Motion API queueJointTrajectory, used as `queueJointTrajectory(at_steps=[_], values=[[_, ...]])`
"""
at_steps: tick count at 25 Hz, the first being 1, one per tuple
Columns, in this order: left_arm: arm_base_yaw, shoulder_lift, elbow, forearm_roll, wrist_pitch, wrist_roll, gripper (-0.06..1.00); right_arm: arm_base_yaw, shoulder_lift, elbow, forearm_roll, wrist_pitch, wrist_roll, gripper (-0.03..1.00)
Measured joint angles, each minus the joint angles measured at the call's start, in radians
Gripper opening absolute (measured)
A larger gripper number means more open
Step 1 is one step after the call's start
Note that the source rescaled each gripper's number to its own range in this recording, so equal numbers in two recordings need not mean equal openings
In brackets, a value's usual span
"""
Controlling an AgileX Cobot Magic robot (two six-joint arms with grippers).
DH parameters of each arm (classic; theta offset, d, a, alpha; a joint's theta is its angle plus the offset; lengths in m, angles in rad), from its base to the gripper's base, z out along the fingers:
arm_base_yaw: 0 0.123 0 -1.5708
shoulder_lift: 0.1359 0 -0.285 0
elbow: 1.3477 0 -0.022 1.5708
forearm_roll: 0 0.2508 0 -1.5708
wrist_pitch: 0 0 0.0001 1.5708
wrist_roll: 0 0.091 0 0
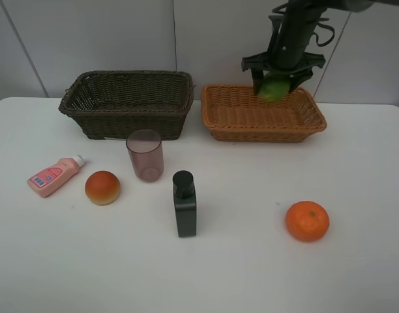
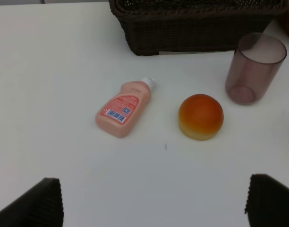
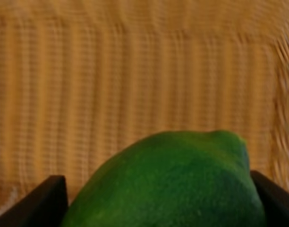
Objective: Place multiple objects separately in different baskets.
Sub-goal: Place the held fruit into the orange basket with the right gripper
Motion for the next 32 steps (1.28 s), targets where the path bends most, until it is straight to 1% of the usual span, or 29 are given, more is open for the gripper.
queueJointTrajectory(at_steps=[4,8,16,17,20,22,24,26,30,32], values=[[0.000,0.000,0.000,0.000,0.000,0.000,1.00,0.000,0.076,-0.032,0.000,-0.086,0.001,0.64],[0.000,0.000,0.000,0.000,0.000,0.000,1.00,0.000,0.132,-0.033,0.000,-0.138,0.001,0.64],[0.000,0.000,0.000,0.000,0.000,0.000,1.00,0.000,0.187,-0.033,-0.001,-0.184,0.023,0.64],[0.000,0.000,0.000,0.000,0.000,0.000,1.00,0.000,0.187,-0.033,-0.001,-0.187,0.023,0.66],[0.000,0.000,0.000,0.000,0.000,0.000,1.00,0.000,0.187,-0.034,0.000,-0.195,0.014,0.90],[0.000,0.000,0.000,0.000,0.000,0.000,1.00,0.000,0.187,-0.034,0.009,-0.187,-0.012,0.96],[0.000,0.000,0.000,0.000,0.000,0.000,1.00,0.000,0.180,-0.034,0.031,-0.173,-0.034,0.98],[0.000,0.000,0.000,0.000,0.000,0.000,1.00,0.000,0.160,-0.034,0.047,-0.150,-0.047,0.98],[0.000,0.000,0.000,0.000,0.000,0.000,1.00,0.000,0.093,-0.032,0.051,-0.078,-0.057,1.00],[0.000,0.000,0.000,0.000,0.000,0.000,1.00,0.002,0.051,-0.006,0.051,-0.047,-0.070,1.00]])
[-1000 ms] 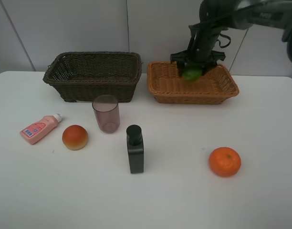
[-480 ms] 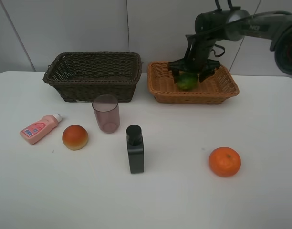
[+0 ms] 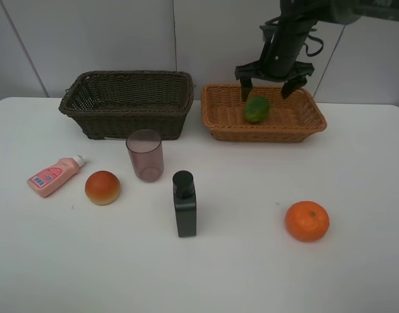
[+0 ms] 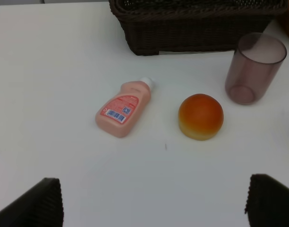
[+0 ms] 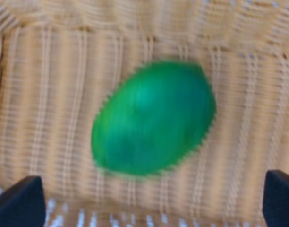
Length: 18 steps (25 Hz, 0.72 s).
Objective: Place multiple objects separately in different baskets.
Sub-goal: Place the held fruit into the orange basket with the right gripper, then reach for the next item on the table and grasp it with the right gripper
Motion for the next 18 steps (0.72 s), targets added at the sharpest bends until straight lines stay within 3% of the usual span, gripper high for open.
queueJointTrajectory(at_steps=[5,12,18], values=[[0.000,0.000,0.000,0.000,0.000,0.000,1.00,0.019,-0.154,0.198,0.000,-0.008,-0.014,1.00],[0.000,0.000,0.000,0.000,0.000,0.000,1.00,0.047,-0.434,0.582,0.001,-0.133,-0.014,1.00],[0.000,0.000,0.000,0.000,0.000,0.000,1.00,0.056,-0.623,0.828,0.001,-0.162,0.010,1.00]])
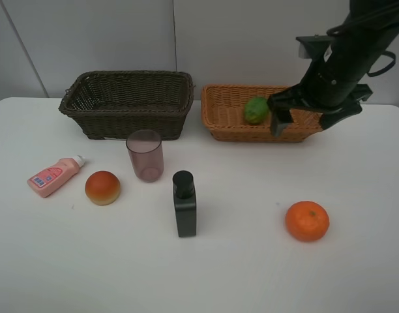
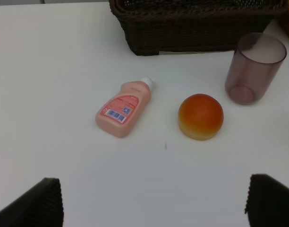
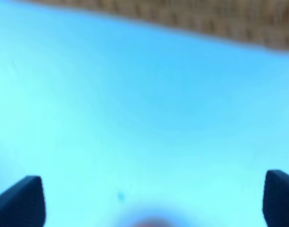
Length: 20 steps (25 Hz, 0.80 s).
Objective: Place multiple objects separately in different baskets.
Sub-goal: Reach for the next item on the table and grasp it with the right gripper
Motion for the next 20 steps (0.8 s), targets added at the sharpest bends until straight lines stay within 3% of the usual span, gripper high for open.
queueJointTrajectory(at_steps=[7,13,20], values=[[0.000,0.000,0.000,0.000,0.000,0.000,1.00,0.046,-0.164,0.232,-0.003,-0.022,0.088,1.00],[0.000,0.000,0.000,0.000,0.000,0.000,1.00,0.070,-0.192,0.338,-0.001,-0.037,0.132,1.00],[0.000,0.000,0.000,0.000,0.000,0.000,1.00,0.070,-0.195,0.405,-0.038,-0.164,0.251,1.00]])
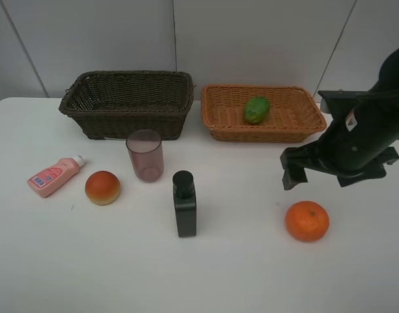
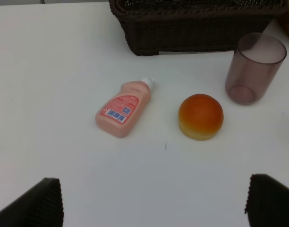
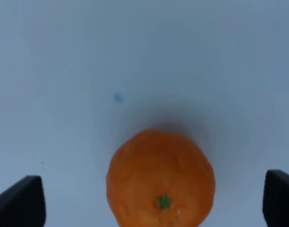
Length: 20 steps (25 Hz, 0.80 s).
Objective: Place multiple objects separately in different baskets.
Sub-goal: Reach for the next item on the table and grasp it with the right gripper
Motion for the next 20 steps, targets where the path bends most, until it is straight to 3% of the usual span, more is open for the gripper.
queueJointTrajectory(at_steps=[5,20], values=[[0.000,0.000,0.000,0.000,0.000,0.000,1.00,-0.009,0.049,0.002,-0.035,-0.019,0.100,1.00],[0.000,0.000,0.000,0.000,0.000,0.000,1.00,-0.058,0.201,0.007,-0.030,-0.060,0.114,1.00]])
